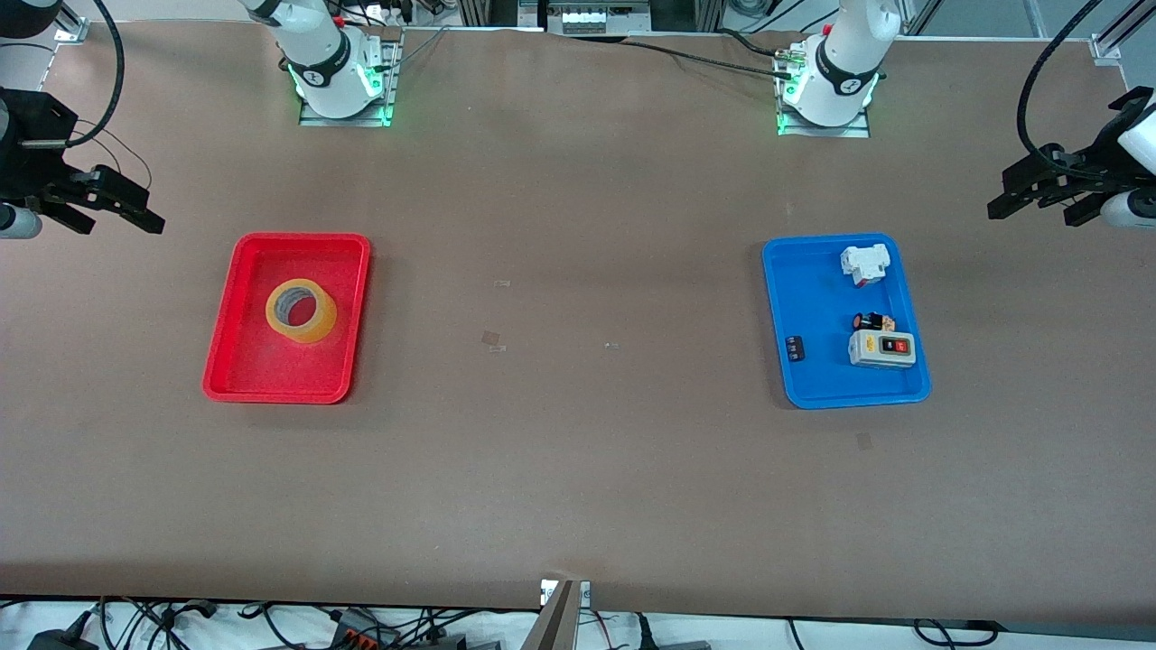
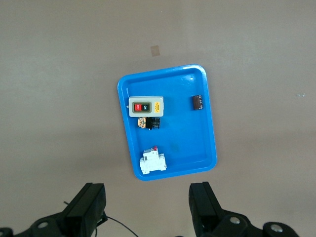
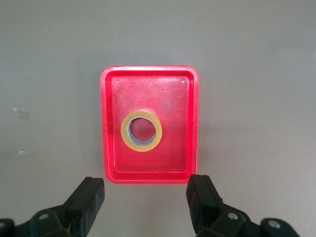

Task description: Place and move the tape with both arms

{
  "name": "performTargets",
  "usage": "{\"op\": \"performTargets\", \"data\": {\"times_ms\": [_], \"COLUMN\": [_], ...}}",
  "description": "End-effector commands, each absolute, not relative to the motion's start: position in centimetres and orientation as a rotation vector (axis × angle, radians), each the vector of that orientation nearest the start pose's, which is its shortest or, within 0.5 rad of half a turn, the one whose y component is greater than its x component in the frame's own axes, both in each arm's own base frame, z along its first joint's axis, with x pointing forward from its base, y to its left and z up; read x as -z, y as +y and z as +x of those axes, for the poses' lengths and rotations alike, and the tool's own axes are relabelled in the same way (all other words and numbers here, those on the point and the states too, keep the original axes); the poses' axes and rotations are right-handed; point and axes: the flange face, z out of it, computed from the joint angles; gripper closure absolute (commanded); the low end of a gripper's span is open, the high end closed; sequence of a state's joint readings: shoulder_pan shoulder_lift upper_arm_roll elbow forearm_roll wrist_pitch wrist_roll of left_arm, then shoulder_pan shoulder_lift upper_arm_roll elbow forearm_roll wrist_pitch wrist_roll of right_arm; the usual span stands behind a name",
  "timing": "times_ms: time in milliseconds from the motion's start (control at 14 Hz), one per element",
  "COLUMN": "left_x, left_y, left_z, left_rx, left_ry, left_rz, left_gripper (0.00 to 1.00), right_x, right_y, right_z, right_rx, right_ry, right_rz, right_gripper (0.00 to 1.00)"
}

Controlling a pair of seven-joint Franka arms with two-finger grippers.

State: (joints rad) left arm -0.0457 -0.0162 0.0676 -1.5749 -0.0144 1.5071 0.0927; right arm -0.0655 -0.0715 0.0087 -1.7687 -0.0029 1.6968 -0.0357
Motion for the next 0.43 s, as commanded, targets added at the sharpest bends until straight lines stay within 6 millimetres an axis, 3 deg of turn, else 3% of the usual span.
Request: {"op": "performTargets", "data": {"times_ms": [0, 357], "left_x": [-62.81, -62.72], "left_y": [1.08, 1.16], "left_z": [54.06, 54.09], "left_rx": [-0.073, -0.078], "left_ry": [0.125, 0.125], "left_rz": [-3.161, -3.161], "left_gripper": [0.00, 0.00], "right_x": [-58.44, -58.43], "right_y": [-2.97, -3.00], "right_z": [53.15, 53.14], "right_rx": [0.002, 0.000], "right_ry": [0.003, 0.002], "right_rz": [-3.142, -3.145], "right_gripper": [0.00, 0.00]}}
